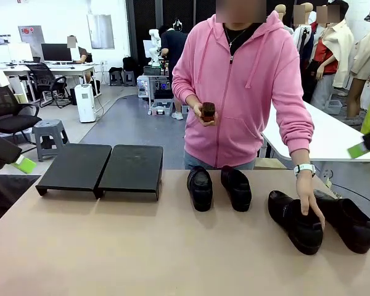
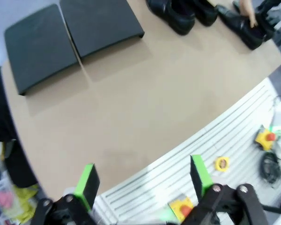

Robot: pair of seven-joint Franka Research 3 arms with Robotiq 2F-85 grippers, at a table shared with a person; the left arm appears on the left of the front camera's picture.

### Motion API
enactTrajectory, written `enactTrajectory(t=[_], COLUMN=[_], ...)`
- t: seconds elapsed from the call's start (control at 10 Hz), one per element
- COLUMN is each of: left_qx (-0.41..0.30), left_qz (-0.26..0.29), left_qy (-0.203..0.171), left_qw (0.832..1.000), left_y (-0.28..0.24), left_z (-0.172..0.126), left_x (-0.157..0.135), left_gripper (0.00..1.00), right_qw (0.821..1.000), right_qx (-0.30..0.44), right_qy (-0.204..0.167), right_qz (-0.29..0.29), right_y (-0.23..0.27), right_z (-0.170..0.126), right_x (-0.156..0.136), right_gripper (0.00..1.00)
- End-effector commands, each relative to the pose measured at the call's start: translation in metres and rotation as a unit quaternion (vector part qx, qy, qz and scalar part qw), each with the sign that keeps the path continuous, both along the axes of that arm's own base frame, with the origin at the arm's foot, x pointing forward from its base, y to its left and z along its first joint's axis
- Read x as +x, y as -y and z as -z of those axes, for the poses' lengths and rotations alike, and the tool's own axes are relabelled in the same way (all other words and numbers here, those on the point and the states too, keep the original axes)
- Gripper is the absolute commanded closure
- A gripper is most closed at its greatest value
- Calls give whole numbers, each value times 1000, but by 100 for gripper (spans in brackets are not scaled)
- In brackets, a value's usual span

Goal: Organize the shoes by placing them on the stand.
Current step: Pick up one Shoe and place it in the middle of the table.

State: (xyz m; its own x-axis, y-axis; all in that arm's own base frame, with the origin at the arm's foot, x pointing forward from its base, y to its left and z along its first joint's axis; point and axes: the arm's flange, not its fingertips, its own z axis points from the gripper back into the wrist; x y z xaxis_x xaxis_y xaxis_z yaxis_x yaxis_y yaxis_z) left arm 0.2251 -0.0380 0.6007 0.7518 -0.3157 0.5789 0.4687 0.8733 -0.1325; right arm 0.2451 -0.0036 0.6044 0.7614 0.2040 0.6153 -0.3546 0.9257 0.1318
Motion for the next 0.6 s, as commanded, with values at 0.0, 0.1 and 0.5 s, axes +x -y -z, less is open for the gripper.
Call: enactTrajectory(t=[0.0, 0.1, 0.5], left_qx=[-8, -8, -8], left_qz=[7, 7, 7], left_qy=[4, 4, 4], left_qw=[1000, 1000, 1000], left_y=[-1, -1, -1], left_z=[-1, -1, -1], left_x=[1, 1, 1], left_gripper=[0, 0, 0], right_qw=[992, 991, 991], right_qx=[-95, -90, 35], right_qy=[-82, -93, -108], right_qz=[-30, -31, 68], right_y=[-56, -39, 85], right_z=[-22, -30, -17], right_x=[76, 76, -22], right_gripper=[0, 0, 0])
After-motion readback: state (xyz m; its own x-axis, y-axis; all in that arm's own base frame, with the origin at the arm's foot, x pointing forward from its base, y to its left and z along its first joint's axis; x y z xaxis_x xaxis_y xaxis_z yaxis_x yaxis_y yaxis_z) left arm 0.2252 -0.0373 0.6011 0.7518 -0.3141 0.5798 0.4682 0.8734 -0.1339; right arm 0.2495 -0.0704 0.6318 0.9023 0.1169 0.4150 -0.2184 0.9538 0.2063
